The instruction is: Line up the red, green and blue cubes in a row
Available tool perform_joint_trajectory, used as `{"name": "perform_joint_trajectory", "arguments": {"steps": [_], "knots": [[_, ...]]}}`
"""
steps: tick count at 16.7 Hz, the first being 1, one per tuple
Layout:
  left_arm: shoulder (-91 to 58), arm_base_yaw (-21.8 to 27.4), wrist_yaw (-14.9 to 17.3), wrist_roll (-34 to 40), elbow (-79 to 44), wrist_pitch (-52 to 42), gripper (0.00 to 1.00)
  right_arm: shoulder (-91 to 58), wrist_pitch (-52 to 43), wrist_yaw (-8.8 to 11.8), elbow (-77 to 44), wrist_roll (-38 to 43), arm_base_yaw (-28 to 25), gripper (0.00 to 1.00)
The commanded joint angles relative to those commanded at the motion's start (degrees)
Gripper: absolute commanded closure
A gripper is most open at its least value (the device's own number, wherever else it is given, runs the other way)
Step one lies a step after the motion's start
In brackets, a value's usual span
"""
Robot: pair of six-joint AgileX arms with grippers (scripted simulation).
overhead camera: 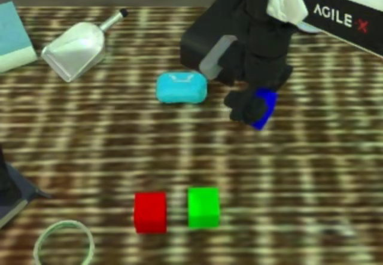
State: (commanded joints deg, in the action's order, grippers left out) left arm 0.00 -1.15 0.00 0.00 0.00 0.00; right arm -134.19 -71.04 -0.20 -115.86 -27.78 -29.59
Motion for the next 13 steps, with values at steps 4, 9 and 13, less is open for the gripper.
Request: {"name": "perform_joint_trajectory", "arguments": {"steps": [4,9,13], "knots": [[0.0,0.0,0.0,0.0,0.0,0.0,0.0,8.1,3.1,0.1,10.7,-5.6,-3.2,1.0],[0.0,0.0,0.0,0.0,0.0,0.0,0.0,20.6,7.6,0.3,30.2,-15.0,-8.6,1.0],[0.0,0.0,0.0,0.0,0.0,0.0,0.0,27.6,10.3,0.4,38.7,-20.3,-11.7,1.0]]}}
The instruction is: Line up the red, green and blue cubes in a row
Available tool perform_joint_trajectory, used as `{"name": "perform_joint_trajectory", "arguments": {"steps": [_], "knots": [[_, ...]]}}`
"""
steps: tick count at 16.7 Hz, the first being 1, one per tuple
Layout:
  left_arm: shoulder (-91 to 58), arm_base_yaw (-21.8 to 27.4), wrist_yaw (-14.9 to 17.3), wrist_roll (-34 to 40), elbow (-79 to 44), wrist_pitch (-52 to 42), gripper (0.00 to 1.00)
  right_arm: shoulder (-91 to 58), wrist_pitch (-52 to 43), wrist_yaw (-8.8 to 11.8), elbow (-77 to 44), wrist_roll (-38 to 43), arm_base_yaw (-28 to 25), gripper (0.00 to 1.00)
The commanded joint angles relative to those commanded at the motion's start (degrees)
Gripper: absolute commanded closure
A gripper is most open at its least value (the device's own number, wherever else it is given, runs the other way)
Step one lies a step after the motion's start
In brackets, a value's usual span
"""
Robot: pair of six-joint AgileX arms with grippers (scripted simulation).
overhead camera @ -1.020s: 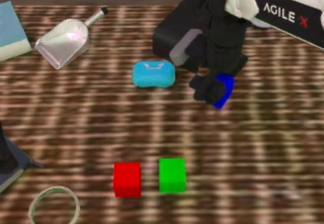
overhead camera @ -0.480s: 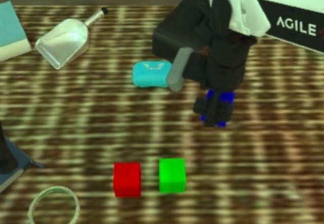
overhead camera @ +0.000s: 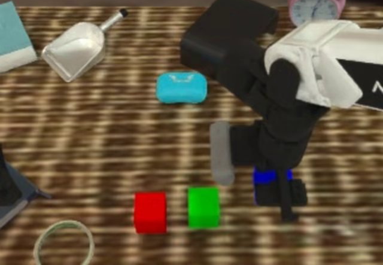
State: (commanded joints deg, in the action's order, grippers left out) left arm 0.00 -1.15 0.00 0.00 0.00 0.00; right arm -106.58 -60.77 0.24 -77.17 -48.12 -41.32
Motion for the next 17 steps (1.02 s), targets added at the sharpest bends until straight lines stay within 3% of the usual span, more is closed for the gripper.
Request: {"name": "perform_joint_trajectory", "arguments": {"steps": [7,13,17], "knots": [[0.0,0.0,0.0,0.0,0.0,0.0,0.0,0.2,1.1,0.0,1.3,-0.4,-0.1,1.0],[0.0,0.0,0.0,0.0,0.0,0.0,0.0,-4.1,13.3,0.0,8.5,-0.3,-0.2,1.0],[0.0,0.0,0.0,0.0,0.0,0.0,0.0,-5.1,15.4,0.0,10.0,-0.4,-0.4,1.0]]}}
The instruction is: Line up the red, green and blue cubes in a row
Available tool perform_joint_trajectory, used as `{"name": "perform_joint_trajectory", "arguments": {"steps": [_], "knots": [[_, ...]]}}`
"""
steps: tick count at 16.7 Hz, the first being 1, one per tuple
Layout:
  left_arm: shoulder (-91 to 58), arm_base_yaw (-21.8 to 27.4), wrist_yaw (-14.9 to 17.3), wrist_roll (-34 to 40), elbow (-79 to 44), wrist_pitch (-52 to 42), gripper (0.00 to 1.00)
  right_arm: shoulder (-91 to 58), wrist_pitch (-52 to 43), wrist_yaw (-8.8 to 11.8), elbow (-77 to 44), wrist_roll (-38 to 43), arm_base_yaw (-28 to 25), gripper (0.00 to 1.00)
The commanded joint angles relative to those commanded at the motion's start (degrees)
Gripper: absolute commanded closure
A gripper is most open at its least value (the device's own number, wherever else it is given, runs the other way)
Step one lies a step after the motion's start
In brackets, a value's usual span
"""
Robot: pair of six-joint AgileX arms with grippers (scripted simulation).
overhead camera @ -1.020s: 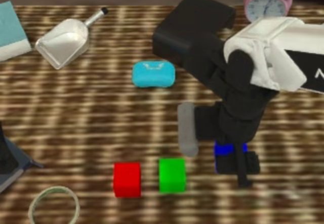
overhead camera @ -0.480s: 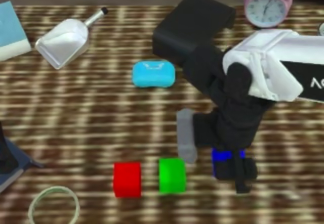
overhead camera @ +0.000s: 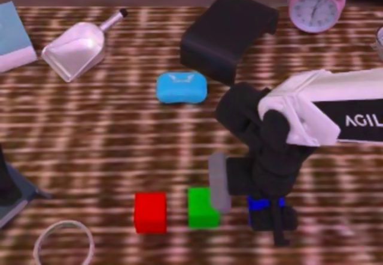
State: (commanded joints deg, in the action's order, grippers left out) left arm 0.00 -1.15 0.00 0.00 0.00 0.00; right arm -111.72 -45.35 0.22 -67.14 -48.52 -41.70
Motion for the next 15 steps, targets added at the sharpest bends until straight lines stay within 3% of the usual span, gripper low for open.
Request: {"name": "perform_joint_trajectory", "arguments": {"steps": [2,15], "knots": [[0.0,0.0,0.0,0.0,0.0,0.0,0.0,0.0,0.0,0.0,0.0,0.0,0.0,1.0],[0.0,0.0,0.0,0.0,0.0,0.0,0.0,0.0,0.0,0.0,0.0,0.0,0.0,0.02]]}}
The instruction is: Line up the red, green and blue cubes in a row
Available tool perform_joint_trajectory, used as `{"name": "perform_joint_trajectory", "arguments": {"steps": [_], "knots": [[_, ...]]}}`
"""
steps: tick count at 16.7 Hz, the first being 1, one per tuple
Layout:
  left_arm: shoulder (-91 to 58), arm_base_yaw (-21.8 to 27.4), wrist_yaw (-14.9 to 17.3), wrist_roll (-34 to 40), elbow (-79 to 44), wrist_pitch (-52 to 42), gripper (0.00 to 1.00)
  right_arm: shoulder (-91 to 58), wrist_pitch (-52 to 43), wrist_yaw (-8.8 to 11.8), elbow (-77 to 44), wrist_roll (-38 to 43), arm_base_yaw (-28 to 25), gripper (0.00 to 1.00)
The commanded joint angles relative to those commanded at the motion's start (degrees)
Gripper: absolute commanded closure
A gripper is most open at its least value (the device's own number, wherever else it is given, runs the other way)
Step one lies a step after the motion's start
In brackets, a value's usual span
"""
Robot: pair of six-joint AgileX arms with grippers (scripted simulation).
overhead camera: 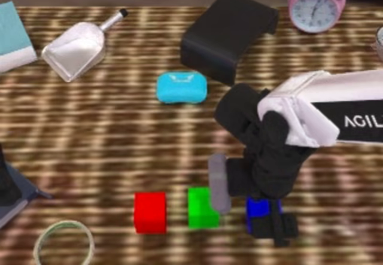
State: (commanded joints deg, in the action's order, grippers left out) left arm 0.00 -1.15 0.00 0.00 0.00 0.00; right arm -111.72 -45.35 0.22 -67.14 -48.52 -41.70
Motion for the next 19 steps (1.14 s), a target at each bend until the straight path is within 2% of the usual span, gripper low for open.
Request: {"name": "perform_joint_trajectory", "arguments": {"steps": [11,19], "knots": [[0.0,0.0,0.0,0.0,0.0,0.0,0.0,0.4,-1.0,0.0,-0.8,-0.1,-0.1,0.0],[0.0,0.0,0.0,0.0,0.0,0.0,0.0,6.1,-15.1,0.0,-9.0,-0.3,-0.3,0.0]]}}
